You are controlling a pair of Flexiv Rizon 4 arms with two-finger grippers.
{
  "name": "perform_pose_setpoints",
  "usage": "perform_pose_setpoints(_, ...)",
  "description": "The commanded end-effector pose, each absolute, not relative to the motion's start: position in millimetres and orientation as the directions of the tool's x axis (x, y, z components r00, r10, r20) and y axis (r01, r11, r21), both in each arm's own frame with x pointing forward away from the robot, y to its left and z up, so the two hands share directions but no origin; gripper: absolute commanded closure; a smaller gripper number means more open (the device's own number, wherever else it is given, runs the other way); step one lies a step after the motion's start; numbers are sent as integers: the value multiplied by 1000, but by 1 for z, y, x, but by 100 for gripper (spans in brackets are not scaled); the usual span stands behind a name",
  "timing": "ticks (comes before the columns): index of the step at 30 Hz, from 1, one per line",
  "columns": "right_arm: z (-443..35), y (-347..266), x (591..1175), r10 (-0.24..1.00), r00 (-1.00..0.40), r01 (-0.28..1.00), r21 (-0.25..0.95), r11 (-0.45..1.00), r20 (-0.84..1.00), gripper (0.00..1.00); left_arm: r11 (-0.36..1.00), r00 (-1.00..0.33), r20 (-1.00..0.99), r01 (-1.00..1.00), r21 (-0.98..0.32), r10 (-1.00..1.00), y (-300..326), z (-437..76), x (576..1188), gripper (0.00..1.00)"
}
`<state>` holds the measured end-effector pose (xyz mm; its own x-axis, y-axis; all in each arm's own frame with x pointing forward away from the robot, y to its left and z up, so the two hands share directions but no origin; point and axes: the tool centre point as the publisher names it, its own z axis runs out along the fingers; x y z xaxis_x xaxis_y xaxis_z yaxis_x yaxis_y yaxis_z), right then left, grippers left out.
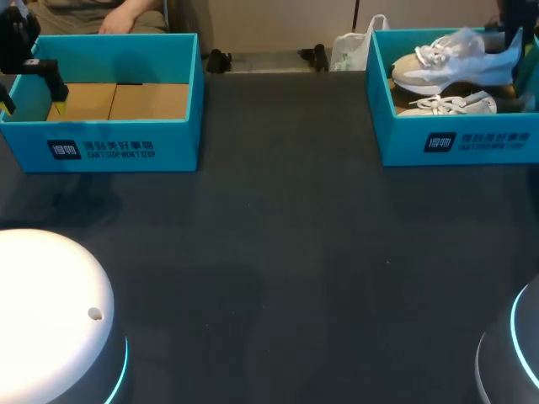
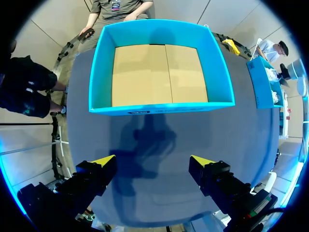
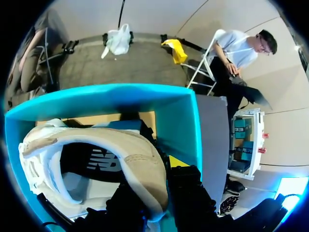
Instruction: Take the shoe out of the shoebox, open the shoe tongue, remove and reinsert the insole, then place the shoe into the shoebox
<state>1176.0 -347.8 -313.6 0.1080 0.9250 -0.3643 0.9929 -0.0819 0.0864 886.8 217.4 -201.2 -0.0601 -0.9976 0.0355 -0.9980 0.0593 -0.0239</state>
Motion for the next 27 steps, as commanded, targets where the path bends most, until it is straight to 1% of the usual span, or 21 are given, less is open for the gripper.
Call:
perform_pose_setpoints(1,-324,-350,1183,927,107,994,72,-87,-359,100,59,-60,34,-998,-24,-998,217,-201,886,0)
perform_pose_setpoints(27,-353,-336,1179,937,105,994,40,-97,-334,100,59,-60,34,-998,-24,-998,217,-201,886,0)
